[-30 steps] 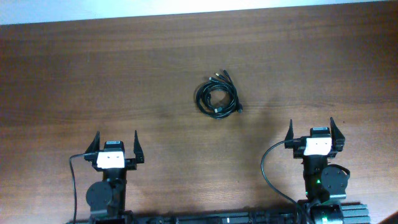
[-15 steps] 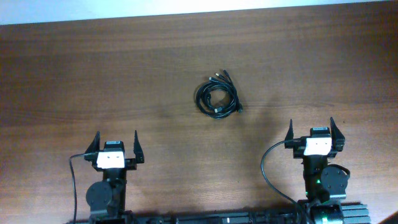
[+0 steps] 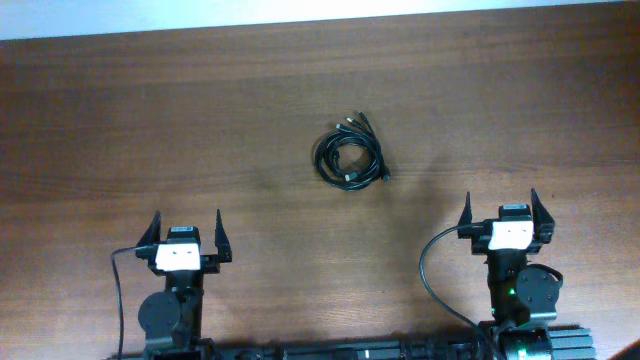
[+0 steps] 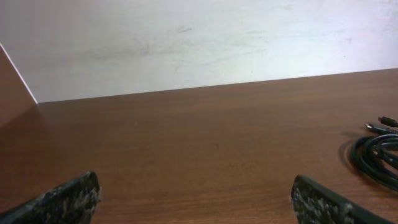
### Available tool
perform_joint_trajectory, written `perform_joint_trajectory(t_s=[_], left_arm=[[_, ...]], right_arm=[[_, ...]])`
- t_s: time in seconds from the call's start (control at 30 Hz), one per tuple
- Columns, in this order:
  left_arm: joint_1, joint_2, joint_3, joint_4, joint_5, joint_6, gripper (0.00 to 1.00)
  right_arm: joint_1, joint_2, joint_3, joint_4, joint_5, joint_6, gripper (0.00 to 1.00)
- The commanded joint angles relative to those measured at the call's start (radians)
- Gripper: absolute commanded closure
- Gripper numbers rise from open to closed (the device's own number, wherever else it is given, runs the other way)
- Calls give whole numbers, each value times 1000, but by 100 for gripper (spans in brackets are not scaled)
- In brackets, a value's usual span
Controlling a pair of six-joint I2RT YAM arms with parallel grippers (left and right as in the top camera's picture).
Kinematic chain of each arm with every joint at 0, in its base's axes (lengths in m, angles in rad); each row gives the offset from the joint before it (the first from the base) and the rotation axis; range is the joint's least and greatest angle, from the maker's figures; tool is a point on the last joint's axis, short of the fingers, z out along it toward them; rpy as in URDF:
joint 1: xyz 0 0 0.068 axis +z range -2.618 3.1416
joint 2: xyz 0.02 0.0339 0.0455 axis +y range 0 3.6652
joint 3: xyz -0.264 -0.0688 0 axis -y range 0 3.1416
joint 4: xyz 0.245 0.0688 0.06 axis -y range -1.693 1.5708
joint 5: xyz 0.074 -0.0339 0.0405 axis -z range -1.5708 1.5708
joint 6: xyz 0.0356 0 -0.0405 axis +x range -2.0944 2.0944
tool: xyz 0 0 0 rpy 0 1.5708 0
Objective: Untangle cables
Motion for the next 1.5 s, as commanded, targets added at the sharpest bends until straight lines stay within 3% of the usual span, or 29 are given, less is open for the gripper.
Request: perform_joint_trajectory(t_s=[0.0,0.47,0.5,0.6,0.67,0.77,0.83,1.03,1.17,1.23,1.33,1.43,1.47], left_arm=[[7,-5,-3,-5,14,16,1],[7,-5,-3,-6,-13,16,1],[6,-5,-3,13,39,-13,1],[7,-5,-3,135,227,-25,1],[7,-5,-3,314,360,-25,1],[7,-5,6,617,411,-25,1],[7,-3,63,628,457,-24,1],[7,227,505,118,490,95,1],[6,668,986,-407,521,147,1],[6,878,1166,-593,644,138,1],[6,1075,1231,-631,865,89,1],[-16,1213,1231,-661,836,29,1],[-44,1273,1231,-695,762,21,1]], right_arm=[[5,-9,-5,-5,24,5,1],[5,-9,-5,-5,24,5,1],[5,-9,-5,-5,24,5,1],[5,-9,-5,-5,24,5,1],[5,-9,-5,-5,24,5,1],[5,-9,-5,-5,24,5,1],[5,-9,-5,-5,24,5,1],[5,-9,-5,-5,24,5,1],[5,-9,-5,-5,24,5,1],[5,-9,-5,-5,24,5,1],[5,-9,-5,-5,24,5,1],[5,-9,-5,-5,24,5,1],[5,-9,-5,-5,24,5,1]])
